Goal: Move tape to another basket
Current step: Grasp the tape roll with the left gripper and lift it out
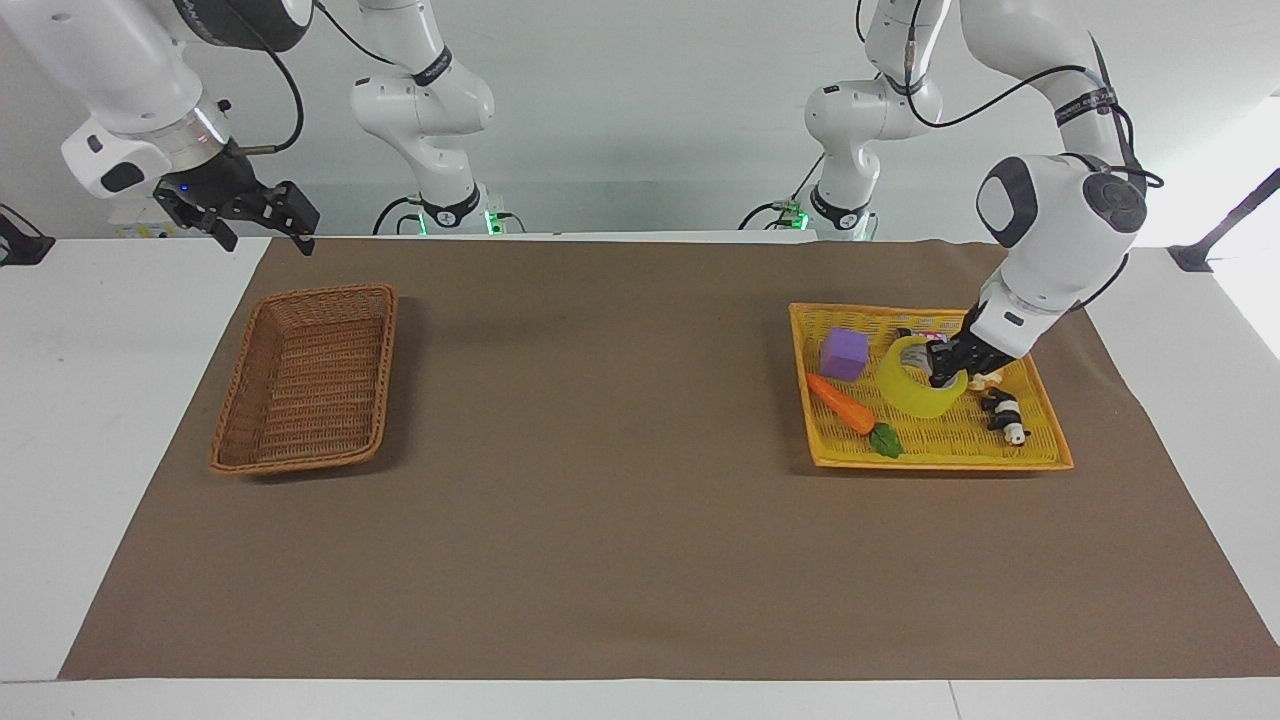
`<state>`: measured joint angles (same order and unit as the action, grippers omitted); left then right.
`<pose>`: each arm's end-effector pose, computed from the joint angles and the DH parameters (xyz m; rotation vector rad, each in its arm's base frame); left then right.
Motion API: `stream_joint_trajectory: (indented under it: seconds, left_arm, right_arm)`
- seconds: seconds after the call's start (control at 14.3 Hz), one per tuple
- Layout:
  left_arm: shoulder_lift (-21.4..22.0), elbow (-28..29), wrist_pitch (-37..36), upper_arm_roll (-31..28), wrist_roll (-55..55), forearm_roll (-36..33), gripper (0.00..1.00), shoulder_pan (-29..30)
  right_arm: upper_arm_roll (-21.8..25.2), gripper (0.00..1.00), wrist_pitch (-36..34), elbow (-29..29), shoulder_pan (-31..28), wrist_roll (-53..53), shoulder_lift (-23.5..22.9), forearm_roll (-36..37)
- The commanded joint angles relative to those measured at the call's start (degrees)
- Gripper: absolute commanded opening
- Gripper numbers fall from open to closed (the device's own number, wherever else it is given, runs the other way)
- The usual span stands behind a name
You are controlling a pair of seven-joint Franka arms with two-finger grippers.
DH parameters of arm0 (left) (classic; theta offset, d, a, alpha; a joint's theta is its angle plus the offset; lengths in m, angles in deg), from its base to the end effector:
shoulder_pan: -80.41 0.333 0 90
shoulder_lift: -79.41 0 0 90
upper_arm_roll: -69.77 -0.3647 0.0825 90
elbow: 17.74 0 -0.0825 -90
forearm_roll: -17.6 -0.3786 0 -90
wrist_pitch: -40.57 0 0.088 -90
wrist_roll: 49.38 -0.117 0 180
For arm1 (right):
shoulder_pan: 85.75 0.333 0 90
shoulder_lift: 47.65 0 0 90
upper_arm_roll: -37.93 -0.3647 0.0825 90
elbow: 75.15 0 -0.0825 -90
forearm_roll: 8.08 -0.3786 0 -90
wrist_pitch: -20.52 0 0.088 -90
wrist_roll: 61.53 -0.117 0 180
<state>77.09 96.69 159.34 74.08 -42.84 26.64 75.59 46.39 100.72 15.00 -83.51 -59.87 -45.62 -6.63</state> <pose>0.5562 -0.0985 0.4843 2.9951 0.0427 0.0231 0.5128 -0.0609 0.6671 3.1209 -0.1276 -0.2185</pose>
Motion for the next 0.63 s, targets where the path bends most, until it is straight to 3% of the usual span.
stream_joint_trajectory:
  seconds: [0.0,0.21,0.56]
  left_arm:
    - [-2.2,-3.0,3.1,-0.4,11.4,4.3,0.00,-8.1]
    - [-2.3,-3.3,6.9,-0.4,13.2,12.0,0.00,-14.0]
    - [-2.6,-4.7,9.4,-0.4,19.7,12.3,0.00,-20.4]
  right_arm:
    - [0.1,1.00,0.5,1.2,0.0,0.9,1.0,0.1]
    - [0.1,1.00,0.5,1.2,0.0,0.9,1.0,0.1]
    - [0.2,1.00,0.7,1.3,-0.6,0.8,1.0,0.0]
